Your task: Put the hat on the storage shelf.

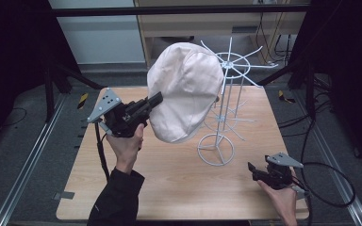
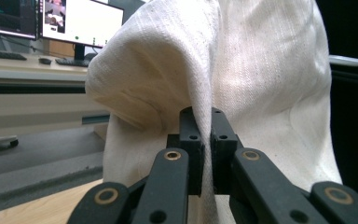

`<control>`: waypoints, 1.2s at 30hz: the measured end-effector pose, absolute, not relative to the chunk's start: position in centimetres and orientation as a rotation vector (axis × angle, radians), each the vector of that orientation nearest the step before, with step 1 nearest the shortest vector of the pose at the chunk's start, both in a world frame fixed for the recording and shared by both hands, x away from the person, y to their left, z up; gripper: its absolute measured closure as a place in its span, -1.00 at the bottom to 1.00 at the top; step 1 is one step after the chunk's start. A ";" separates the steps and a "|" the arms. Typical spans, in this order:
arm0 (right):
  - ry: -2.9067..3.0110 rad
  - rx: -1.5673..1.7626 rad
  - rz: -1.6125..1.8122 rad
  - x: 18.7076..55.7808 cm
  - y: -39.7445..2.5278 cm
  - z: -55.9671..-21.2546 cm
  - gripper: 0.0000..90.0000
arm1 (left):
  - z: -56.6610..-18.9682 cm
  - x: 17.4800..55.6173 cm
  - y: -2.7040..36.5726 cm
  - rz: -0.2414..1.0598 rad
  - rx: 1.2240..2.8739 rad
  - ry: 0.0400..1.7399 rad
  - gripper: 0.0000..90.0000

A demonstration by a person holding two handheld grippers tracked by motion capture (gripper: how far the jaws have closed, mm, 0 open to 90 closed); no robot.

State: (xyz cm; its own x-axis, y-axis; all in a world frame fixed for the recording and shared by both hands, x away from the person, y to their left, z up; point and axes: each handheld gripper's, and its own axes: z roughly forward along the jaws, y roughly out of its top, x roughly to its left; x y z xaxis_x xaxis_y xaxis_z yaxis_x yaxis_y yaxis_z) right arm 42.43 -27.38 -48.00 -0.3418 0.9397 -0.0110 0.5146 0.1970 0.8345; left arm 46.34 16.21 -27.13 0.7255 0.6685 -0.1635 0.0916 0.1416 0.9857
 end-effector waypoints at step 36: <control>1.945 1.344 1.031 42.5 -27.4 -48.1 -0.42 | -29.8 47.2 12.8 0.480 1.584 0.736 0.79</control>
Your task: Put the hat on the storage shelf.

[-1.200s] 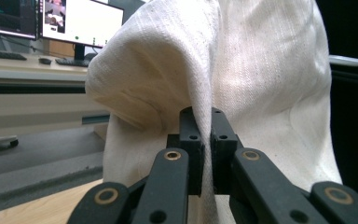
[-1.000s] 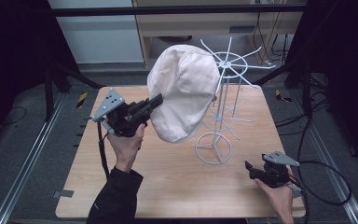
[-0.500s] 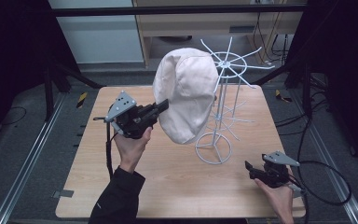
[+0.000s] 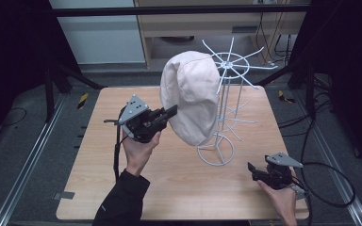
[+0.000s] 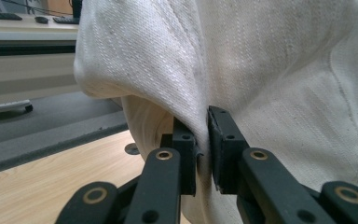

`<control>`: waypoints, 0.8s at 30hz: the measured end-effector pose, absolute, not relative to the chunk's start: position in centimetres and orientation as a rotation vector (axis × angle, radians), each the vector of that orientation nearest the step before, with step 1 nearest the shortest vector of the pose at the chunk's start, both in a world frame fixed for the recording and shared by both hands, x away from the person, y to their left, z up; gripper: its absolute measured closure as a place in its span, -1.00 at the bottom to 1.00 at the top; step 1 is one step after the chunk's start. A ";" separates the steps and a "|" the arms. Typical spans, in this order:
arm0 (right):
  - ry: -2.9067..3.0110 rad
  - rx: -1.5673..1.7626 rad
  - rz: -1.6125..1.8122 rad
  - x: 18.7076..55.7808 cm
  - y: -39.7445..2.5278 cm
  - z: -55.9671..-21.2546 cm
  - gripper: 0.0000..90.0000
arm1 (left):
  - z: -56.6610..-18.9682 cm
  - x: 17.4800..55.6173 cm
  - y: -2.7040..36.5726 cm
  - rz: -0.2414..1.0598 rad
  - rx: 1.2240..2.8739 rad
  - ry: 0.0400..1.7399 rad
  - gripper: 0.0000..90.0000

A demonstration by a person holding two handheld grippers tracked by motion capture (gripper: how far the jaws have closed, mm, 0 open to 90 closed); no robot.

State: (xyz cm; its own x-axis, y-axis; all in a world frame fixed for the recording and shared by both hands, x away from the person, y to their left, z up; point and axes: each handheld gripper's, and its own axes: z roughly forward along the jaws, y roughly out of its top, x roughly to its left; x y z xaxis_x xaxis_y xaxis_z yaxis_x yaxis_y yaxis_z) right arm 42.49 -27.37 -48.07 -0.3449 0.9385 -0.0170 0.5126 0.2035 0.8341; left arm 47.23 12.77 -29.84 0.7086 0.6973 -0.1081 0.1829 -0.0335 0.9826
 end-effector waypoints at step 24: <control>1.944 1.350 1.031 42.5 -27.3 -48.1 -0.43 | -29.9 45.4 14.9 0.527 1.583 0.731 -0.07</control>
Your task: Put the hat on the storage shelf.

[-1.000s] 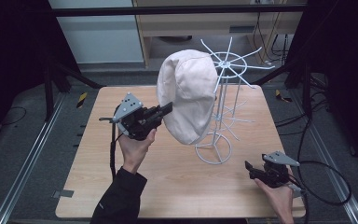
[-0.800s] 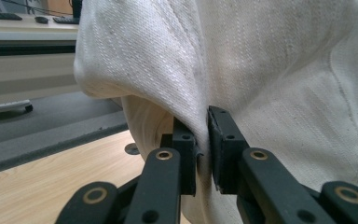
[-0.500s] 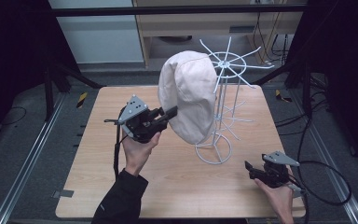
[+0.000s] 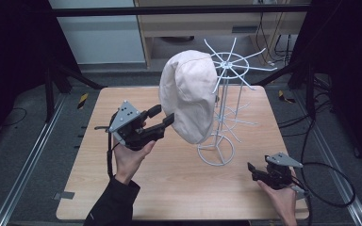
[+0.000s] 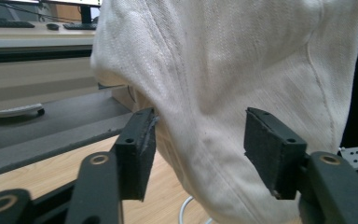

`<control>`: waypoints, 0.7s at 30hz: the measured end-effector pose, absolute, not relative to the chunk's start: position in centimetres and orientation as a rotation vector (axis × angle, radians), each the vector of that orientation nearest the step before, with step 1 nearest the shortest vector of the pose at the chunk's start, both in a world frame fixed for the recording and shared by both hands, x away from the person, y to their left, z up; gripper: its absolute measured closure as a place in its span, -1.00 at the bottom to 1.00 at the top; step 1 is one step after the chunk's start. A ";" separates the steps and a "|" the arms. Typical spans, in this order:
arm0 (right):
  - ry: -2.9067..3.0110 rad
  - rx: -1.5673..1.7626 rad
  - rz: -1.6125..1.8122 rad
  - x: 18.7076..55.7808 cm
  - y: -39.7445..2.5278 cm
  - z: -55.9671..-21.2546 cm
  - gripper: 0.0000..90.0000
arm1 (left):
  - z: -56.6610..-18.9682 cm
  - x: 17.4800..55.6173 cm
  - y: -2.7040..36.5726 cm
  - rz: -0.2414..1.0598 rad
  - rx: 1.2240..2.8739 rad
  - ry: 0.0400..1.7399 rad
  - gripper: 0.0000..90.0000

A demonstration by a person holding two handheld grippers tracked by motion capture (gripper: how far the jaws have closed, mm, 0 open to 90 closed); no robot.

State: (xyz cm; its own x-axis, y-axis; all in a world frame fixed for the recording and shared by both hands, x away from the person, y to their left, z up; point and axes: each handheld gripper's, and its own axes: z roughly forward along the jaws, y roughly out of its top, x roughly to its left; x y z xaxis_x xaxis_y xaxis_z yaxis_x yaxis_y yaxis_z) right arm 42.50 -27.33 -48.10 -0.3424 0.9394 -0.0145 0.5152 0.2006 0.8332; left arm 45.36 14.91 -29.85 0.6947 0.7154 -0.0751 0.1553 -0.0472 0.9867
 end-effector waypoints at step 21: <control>1.942 1.351 1.026 42.4 -27.3 -48.1 -0.45 | -34.9 42.7 20.9 0.599 1.719 0.855 -0.39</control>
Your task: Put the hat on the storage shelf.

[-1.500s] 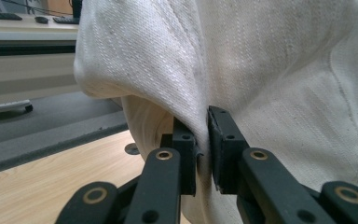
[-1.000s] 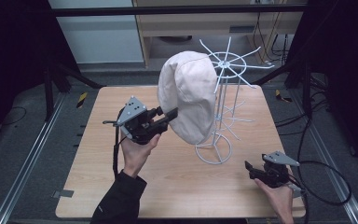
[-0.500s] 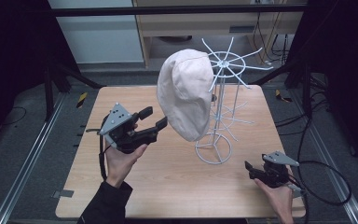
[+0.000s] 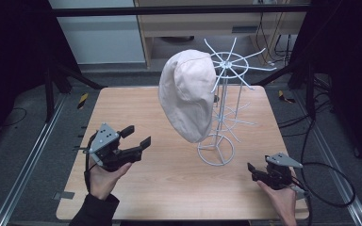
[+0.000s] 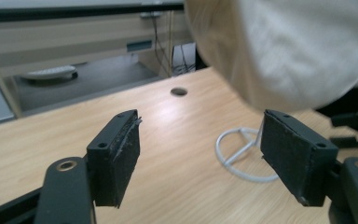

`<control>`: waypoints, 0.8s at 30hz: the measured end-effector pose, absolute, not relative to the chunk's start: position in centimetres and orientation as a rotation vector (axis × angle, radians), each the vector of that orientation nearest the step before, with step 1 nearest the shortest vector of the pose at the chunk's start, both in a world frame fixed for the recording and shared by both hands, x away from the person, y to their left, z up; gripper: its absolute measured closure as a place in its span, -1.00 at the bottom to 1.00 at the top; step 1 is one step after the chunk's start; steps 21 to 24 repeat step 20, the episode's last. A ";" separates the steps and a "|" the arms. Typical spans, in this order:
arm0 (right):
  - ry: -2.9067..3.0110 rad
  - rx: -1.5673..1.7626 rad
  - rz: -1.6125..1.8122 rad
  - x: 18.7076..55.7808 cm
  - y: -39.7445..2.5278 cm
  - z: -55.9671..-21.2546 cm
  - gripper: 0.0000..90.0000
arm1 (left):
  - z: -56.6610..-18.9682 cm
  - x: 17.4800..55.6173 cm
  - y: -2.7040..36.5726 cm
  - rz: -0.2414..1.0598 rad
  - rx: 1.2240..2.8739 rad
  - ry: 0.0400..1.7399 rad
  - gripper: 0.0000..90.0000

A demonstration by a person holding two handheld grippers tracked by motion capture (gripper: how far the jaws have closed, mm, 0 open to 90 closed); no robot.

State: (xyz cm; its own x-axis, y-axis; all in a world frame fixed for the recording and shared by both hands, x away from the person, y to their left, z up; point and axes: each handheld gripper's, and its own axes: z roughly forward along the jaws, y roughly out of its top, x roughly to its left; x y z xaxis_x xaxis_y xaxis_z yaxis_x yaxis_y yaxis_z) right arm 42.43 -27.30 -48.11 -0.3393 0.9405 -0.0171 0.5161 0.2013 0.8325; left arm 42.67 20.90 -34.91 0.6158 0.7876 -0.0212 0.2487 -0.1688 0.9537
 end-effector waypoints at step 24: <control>1.950 1.359 1.019 42.4 -27.2 -48.2 -0.50 | -46.2 44.1 26.5 0.655 1.887 1.114 -0.44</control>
